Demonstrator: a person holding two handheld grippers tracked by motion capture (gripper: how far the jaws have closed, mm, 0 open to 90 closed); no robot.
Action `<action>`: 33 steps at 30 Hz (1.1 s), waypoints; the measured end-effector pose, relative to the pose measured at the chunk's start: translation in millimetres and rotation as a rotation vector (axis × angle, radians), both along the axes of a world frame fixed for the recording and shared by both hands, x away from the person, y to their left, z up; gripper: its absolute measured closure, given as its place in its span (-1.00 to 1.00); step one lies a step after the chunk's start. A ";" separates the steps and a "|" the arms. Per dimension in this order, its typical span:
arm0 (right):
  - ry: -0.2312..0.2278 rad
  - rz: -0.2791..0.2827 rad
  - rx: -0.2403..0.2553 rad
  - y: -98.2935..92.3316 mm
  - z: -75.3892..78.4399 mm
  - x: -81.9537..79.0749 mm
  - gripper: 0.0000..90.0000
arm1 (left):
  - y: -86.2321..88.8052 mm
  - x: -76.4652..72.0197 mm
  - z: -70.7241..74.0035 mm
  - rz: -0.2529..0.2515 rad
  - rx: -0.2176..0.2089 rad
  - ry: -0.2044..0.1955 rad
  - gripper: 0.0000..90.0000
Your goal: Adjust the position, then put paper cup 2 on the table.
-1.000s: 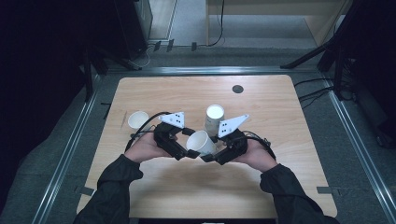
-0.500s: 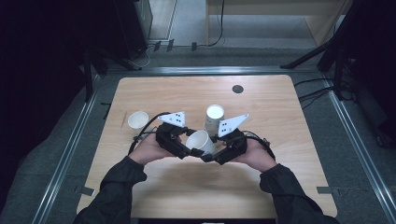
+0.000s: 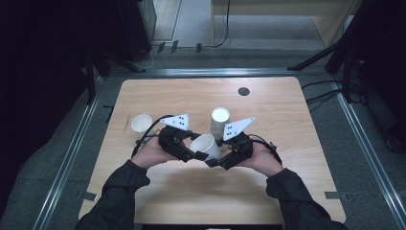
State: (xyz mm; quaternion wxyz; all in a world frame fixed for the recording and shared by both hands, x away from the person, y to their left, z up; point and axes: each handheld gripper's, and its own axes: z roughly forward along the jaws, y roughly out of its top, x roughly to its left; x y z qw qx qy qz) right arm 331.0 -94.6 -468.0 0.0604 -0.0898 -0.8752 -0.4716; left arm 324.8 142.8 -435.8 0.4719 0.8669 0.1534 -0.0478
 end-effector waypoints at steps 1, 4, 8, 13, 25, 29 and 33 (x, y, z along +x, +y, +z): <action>0.001 -0.003 -0.001 0.1 -0.1 0.1 -0.38 | 0.6 0.1 0.4 0.002 -0.004 0.003 -0.35; 0.002 -0.004 -0.014 0.6 -1.3 -0.5 -0.47 | 2.1 0.1 1.5 0.009 0.014 -0.007 -0.35; -0.032 -0.024 -0.035 2.5 -3.0 -3.2 -0.52 | 5.2 0.5 3.9 0.010 0.009 -0.007 -0.35; -0.064 -0.037 -0.045 1.8 -4.9 -6.6 -0.53 | 10.7 0.8 7.8 0.019 0.010 -0.016 -0.35; -0.113 -0.135 -0.083 -12.9 -11.6 -11.6 -0.54 | 29.5 1.5 14.7 0.039 0.034 -0.030 -0.35; -0.129 -0.160 -0.086 -21.3 -7.3 -13.4 -0.54 | 32.8 1.3 13.0 0.062 0.064 -0.040 -0.35; -0.142 -0.195 -0.098 -28.0 -4.5 -14.6 -0.54 | 37.7 2.0 9.7 0.075 0.114 -0.051 -0.35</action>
